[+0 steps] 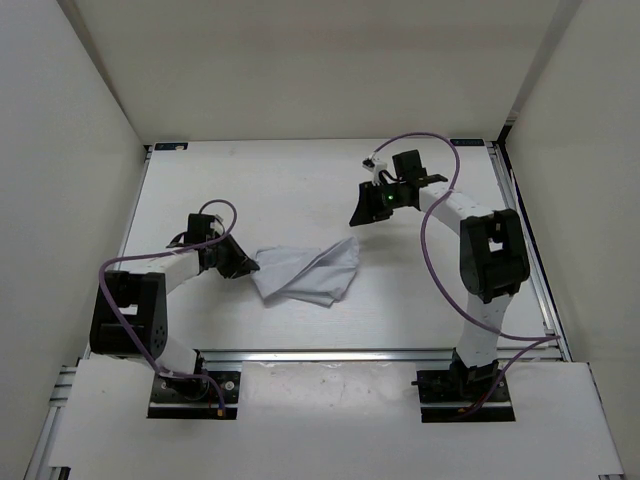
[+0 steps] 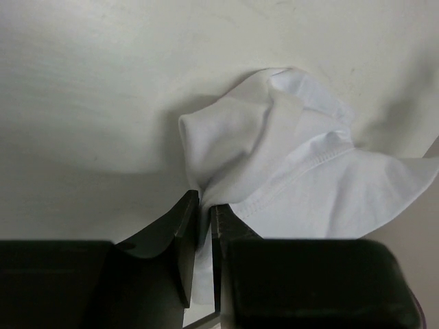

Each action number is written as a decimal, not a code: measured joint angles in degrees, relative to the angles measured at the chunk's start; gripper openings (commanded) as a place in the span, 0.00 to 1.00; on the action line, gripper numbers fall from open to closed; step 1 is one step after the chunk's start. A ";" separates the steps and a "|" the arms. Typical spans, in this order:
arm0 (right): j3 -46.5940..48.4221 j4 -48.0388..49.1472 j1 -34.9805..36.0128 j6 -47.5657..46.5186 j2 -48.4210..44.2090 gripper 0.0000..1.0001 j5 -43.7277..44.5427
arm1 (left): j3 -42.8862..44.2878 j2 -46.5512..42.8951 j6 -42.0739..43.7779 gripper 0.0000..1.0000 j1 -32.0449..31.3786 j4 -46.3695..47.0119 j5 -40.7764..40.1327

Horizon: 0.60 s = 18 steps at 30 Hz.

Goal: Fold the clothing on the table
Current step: Flatten the skirt out

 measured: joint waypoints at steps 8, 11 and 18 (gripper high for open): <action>-8.94 2.03 -1.73 0.59 -6.54 0.43 -2.58 | 3.10 2.05 0.31 0.27 -0.70 0.11 -0.04; -13.44 2.73 -1.97 0.96 -11.02 0.43 -2.58 | 3.39 2.69 0.31 0.27 -1.11 -0.07 -0.07; -21.38 6.64 -0.59 3.50 -14.67 0.43 -3.02 | 5.05 3.69 0.44 0.28 -1.62 -0.20 -0.04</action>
